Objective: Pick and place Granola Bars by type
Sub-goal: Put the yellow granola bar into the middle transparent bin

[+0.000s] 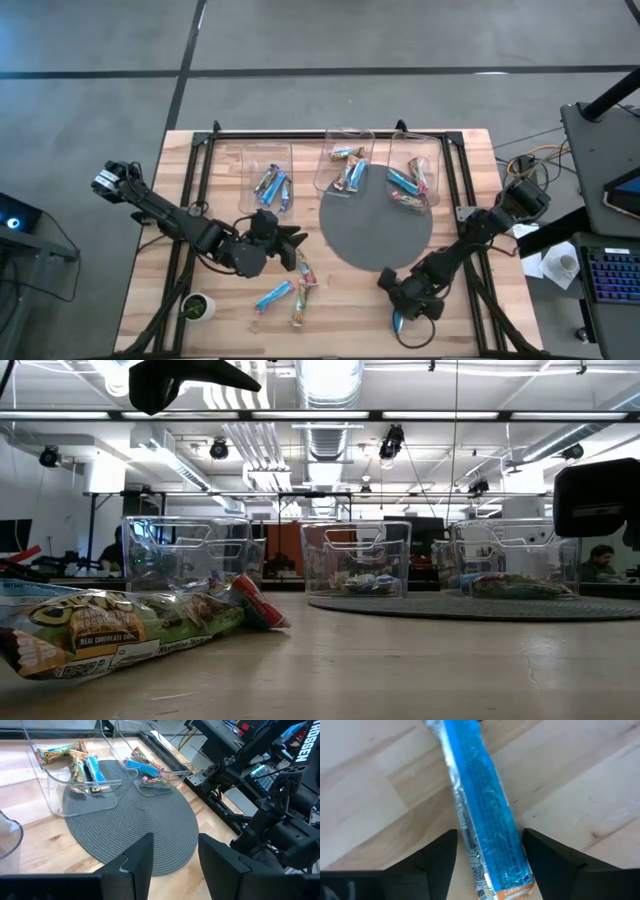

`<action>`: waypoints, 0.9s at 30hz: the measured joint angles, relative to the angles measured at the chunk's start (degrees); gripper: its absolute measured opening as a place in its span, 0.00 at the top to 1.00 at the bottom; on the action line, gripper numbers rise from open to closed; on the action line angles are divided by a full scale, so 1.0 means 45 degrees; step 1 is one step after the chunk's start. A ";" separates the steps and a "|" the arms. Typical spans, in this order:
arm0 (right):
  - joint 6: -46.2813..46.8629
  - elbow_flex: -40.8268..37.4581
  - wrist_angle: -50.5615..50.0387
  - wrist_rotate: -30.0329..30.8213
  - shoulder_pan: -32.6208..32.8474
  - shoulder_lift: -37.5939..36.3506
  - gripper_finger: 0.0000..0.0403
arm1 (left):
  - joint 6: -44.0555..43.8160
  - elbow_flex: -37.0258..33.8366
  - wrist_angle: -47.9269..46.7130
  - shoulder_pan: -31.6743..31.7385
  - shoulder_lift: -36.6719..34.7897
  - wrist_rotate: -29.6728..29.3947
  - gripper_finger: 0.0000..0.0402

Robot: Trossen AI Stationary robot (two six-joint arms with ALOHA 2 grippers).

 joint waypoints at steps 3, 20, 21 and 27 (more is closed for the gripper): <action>0.0902 -0.0002 0.0009 0.0060 -0.0053 0.0008 0.49 | 0.0018 0.0000 -0.0008 0.0000 0.0000 0.0000 0.66; 0.6851 -0.0095 -0.0493 0.3253 -0.2140 -0.2046 0.83 | 0.0009 -0.0005 -0.0514 0.0000 0.0000 0.0000 0.66; 0.7289 -0.0095 -0.0458 0.3513 -0.2701 -0.2345 0.83 | 0.0009 -0.0005 -0.0529 0.0002 0.0000 -0.0002 0.66; 1.0364 -0.0112 0.1297 0.3822 -0.7086 -0.4419 0.80 | -0.0030 -0.0005 -0.0582 0.0005 0.0000 -0.0017 0.66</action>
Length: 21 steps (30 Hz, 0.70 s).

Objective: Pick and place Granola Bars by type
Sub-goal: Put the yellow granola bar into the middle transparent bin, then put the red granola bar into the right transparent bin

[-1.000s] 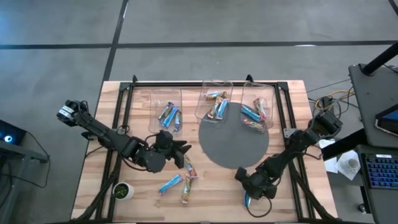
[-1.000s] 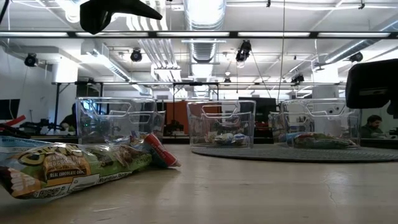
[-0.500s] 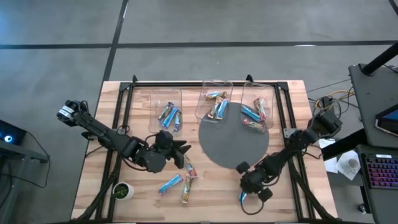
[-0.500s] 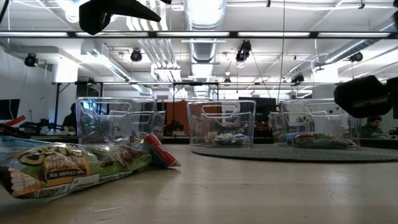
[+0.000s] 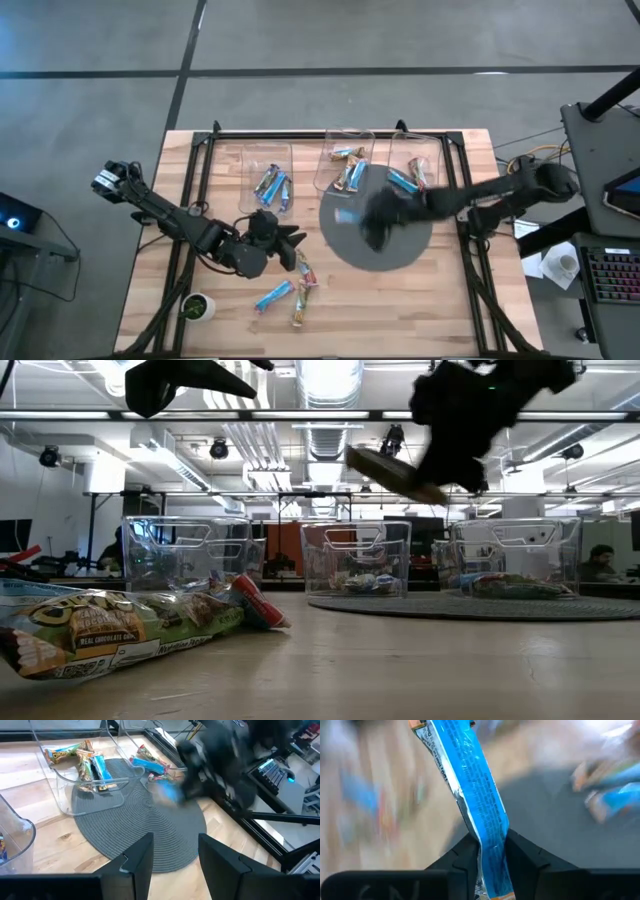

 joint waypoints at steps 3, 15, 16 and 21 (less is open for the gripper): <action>0.0908 0.0009 0.2112 -0.0971 -0.2404 -0.0445 0.80 | -0.0006 -0.0010 -0.0004 0.0002 0.0000 -0.0119 0.66; 0.2216 0.1909 0.3061 -0.2746 -0.6576 0.3069 0.73 | -0.0335 -0.0071 0.0034 0.0136 0.0000 -0.0318 0.66; 0.2130 0.2157 0.2862 -0.2738 -0.6577 0.3312 0.71 | -0.0414 -0.0095 0.0041 0.0136 0.0000 -0.0321 0.66; 0.0551 0.3511 0.1484 -0.2520 -0.6543 0.4083 0.59 | -0.0915 -0.0223 -0.0005 0.0117 0.0000 -0.0311 0.66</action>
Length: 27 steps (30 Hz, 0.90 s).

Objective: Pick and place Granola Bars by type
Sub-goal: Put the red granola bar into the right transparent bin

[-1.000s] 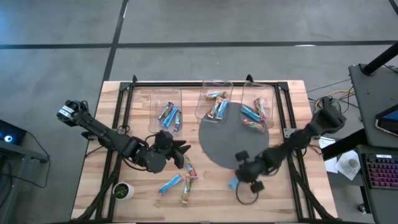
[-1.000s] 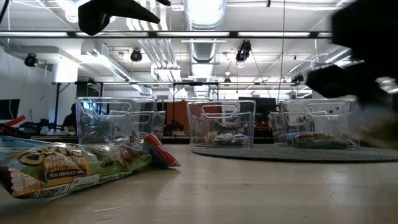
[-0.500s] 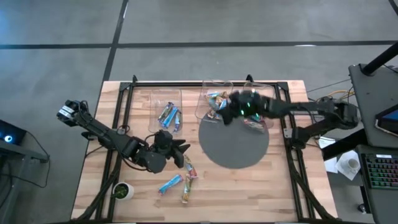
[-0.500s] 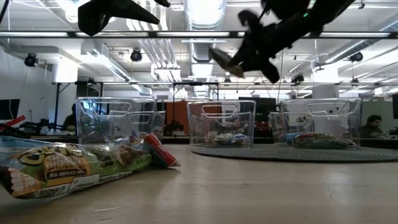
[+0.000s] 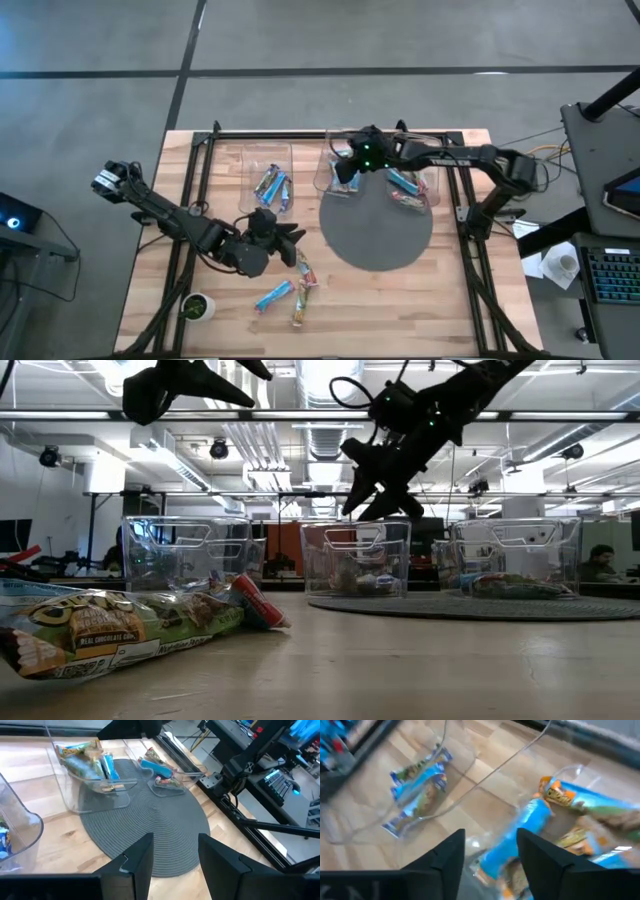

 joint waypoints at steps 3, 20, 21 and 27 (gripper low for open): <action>-0.1499 0.0716 -0.1139 0.0149 0.0033 0.0142 0.53 | -0.0042 0.0000 0.0023 -0.0005 0.0000 0.0230 0.66; -0.3176 -0.0900 -0.5474 0.2177 0.3198 -0.4756 0.44 | -0.5694 0.0007 -0.0306 0.0086 0.1704 0.3290 0.70; -0.2763 -0.1234 -0.5501 0.2180 0.3299 -0.5092 0.44 | -0.6203 0.0094 -0.0478 0.0087 0.1995 0.3721 0.71; -0.0913 -0.3076 -0.5416 0.2213 0.3535 -0.6866 0.44 | -0.7781 0.0949 -0.1763 0.0073 0.3949 0.6431 0.79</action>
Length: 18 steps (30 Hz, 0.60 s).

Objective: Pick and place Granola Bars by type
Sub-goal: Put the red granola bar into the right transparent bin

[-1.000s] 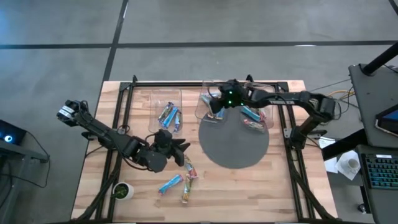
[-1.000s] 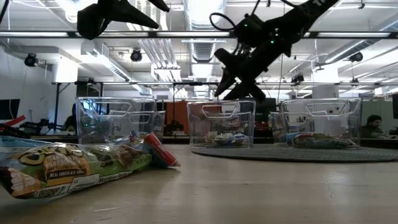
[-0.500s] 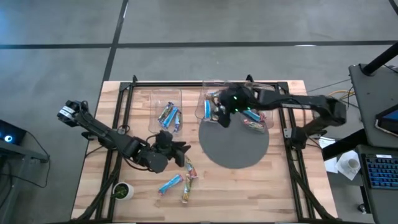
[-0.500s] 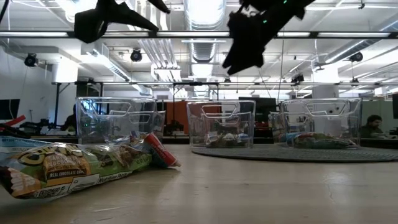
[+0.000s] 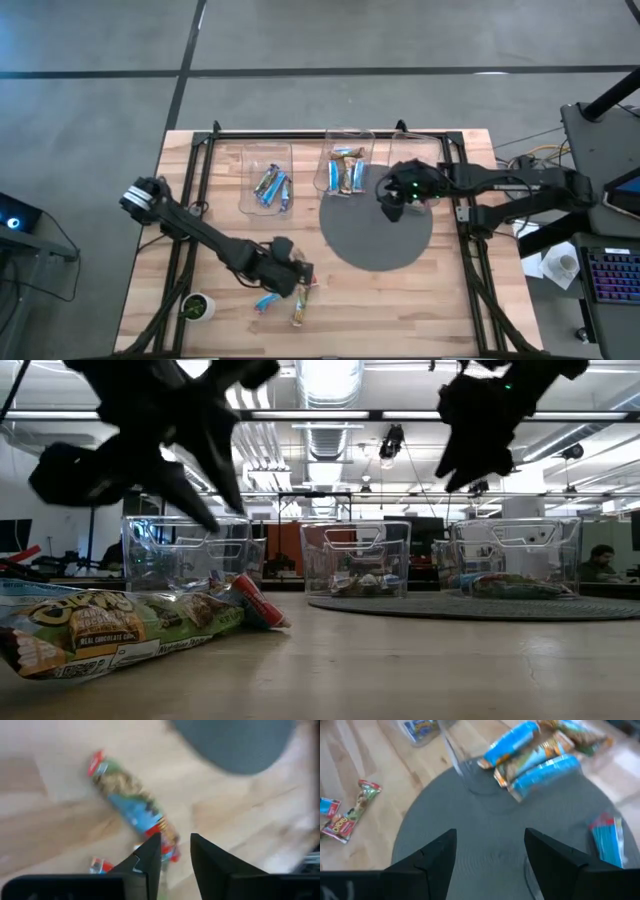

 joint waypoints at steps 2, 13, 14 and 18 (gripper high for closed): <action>0.0384 -0.0513 0.0014 0.0005 0.0011 -0.0476 0.44 | -0.0153 0.0243 -0.0006 -0.0001 0.0514 0.0226 0.80; 0.0564 -0.1472 0.0333 0.0058 0.0015 -0.1507 0.44 | -0.0883 0.0551 -0.0596 0.0136 0.1027 -0.0284 0.80; 0.0481 -0.1472 0.0420 0.0064 0.0015 -0.1508 0.44 | -0.1017 0.0547 -0.0876 0.0139 0.0998 -0.0287 0.80; 0.0243 -0.1472 0.0616 0.0068 0.0015 -0.1499 0.44 | -0.1548 0.0547 -0.1632 0.0180 0.0928 -0.0299 0.78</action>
